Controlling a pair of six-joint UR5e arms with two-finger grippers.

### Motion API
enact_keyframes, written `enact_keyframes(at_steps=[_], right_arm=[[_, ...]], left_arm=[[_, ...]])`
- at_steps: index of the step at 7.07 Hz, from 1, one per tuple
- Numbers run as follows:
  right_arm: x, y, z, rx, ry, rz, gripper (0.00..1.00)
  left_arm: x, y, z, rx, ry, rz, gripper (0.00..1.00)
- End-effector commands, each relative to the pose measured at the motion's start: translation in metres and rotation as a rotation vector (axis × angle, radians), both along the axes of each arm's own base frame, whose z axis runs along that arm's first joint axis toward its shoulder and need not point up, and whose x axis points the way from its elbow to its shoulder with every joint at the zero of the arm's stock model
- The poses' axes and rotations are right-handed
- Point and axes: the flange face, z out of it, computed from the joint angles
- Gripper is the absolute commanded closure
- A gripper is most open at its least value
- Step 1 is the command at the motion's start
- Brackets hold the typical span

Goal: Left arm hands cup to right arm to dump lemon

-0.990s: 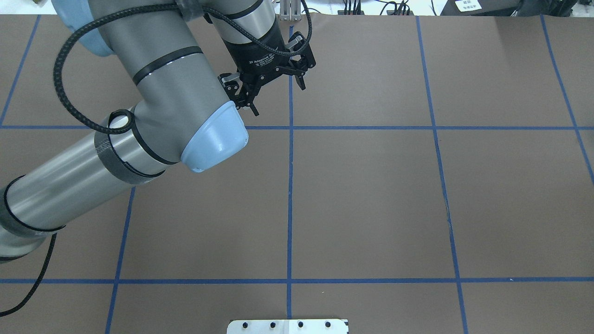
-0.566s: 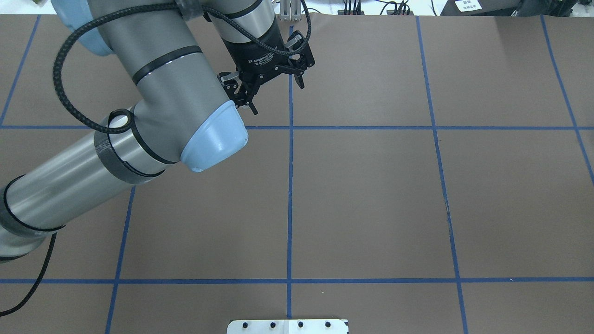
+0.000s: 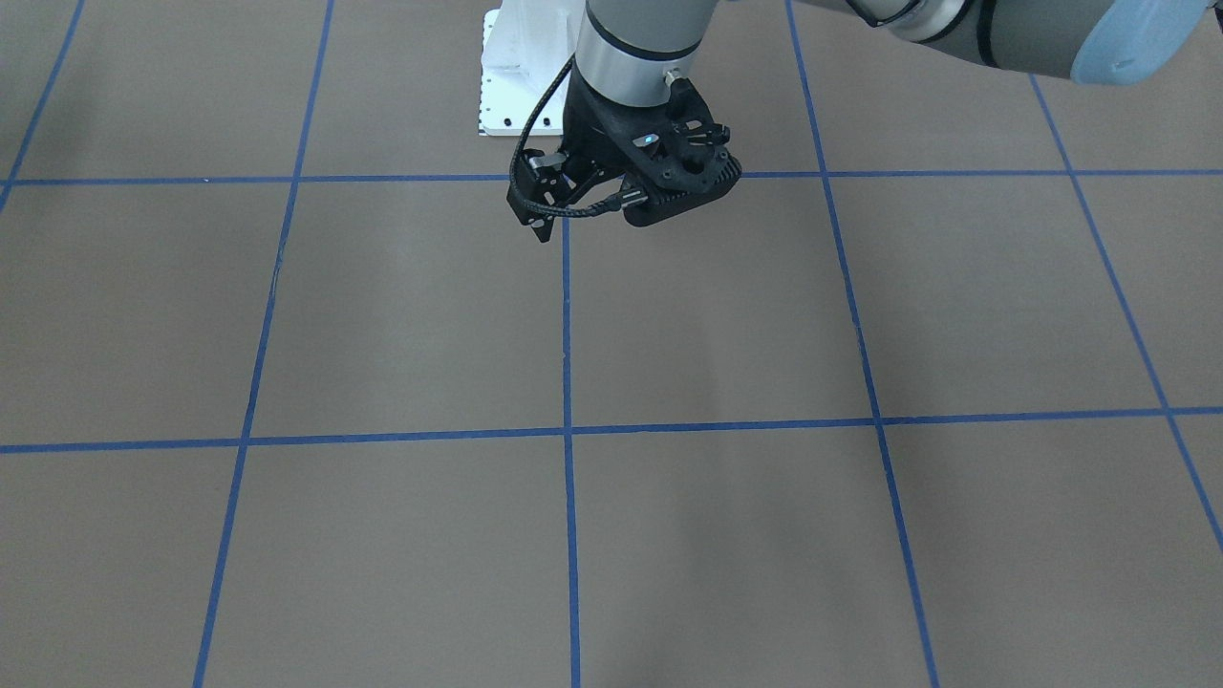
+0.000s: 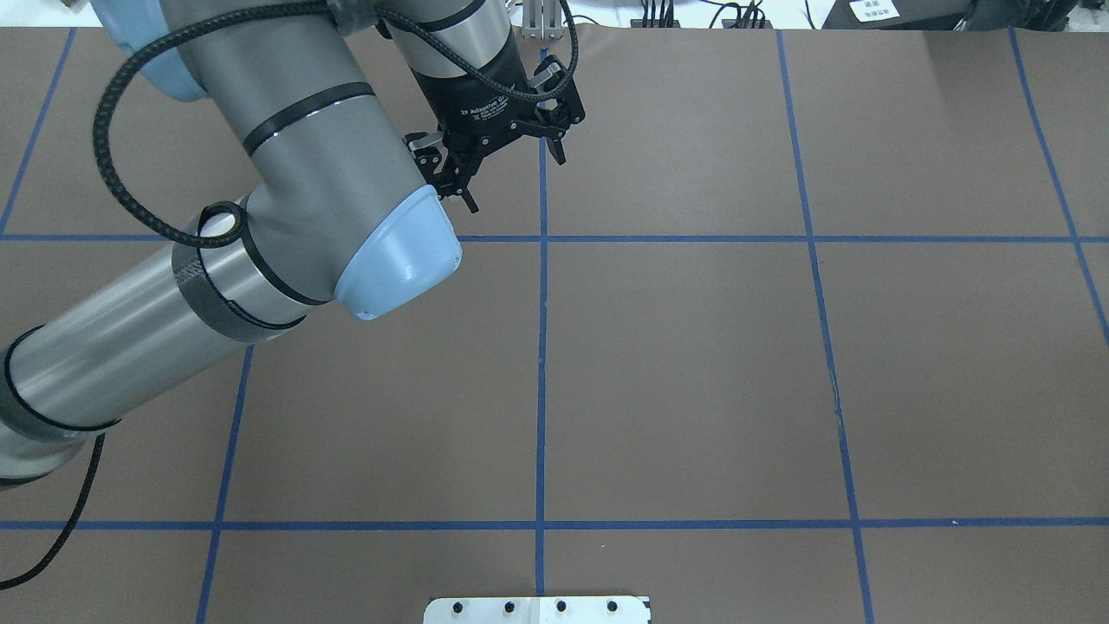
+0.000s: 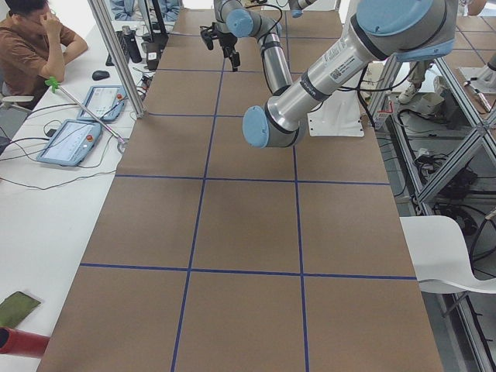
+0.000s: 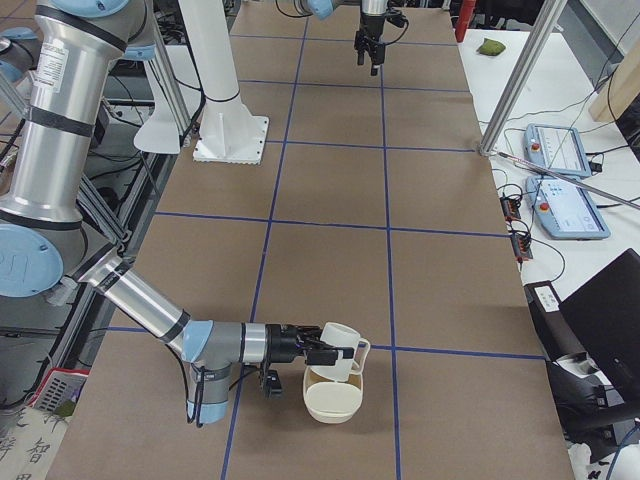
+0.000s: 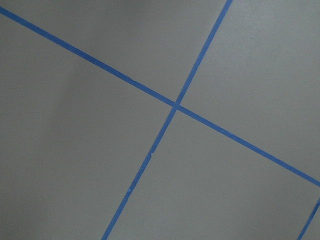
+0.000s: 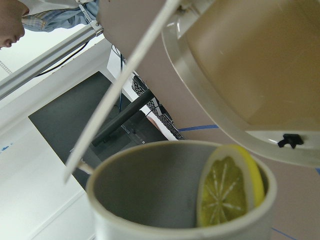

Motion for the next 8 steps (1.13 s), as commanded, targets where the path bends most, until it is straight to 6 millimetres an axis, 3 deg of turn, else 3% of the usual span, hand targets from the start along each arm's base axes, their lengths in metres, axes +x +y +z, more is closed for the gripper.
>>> enact_keyframes(at_steps=[1,5,7,8], right_arm=[[0.001,0.001,0.0,-0.016,-0.083,0.012,0.67],[0.005,0.013,0.013,-0.016,-0.158,0.019,0.67],[0.005,0.016,0.009,0.008,-0.19,0.014,0.71],[0.001,0.002,-0.005,0.09,-0.121,0.001,0.76]], left_arm=[[-0.001,0.0,-0.002,0.0,-0.001,-0.001,0.0],[-0.004,-0.003,-0.001,-0.001,-0.013,-0.011,0.0],[-0.004,-0.003,-0.001,-0.001,-0.013,-0.011,0.0],[-0.002,-0.002,-0.001,-0.001,-0.013,-0.008,0.0]])
